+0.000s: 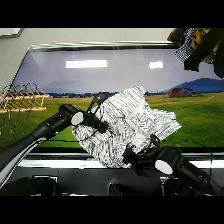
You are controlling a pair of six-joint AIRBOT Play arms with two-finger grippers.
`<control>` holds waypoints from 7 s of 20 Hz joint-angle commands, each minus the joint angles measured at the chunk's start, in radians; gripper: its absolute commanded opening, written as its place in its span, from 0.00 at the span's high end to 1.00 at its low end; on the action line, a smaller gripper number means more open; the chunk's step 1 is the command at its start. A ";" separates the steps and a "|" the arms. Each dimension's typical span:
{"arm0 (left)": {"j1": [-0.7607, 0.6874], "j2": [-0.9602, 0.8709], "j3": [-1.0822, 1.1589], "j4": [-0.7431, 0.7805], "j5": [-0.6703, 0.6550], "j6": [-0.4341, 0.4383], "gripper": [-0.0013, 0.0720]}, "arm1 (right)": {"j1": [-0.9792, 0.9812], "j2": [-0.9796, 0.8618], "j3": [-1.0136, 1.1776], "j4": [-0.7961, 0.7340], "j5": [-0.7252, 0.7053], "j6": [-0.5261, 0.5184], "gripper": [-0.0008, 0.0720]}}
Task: Fold the clothes and pants, and hang the long-sleeved shirts on hangers.
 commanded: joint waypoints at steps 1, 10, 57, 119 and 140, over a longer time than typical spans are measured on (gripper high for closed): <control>0.001 0.001 0.001 0.002 0.000 0.001 0.13 | -0.001 0.070 0.000 -0.045 0.121 0.137 0.31; 0.001 0.001 0.001 0.001 0.000 0.001 0.13 | -0.001 -0.073 0.000 -0.057 -0.074 0.137 0.33; -0.229 -0.417 0.303 -0.406 0.478 1.046 0.31 | 0.001 0.083 0.000 -0.146 0.198 0.137 0.94; 0.159 0.090 0.651 0.006 -0.082 -0.079 0.96 | -0.735 -0.537 1.514 0.014 0.501 -1.206 0.95; 0.039 -0.145 0.147 -0.273 0.193 0.297 0.43 | -0.735 -0.576 0.917 -0.258 0.240 -1.199 0.95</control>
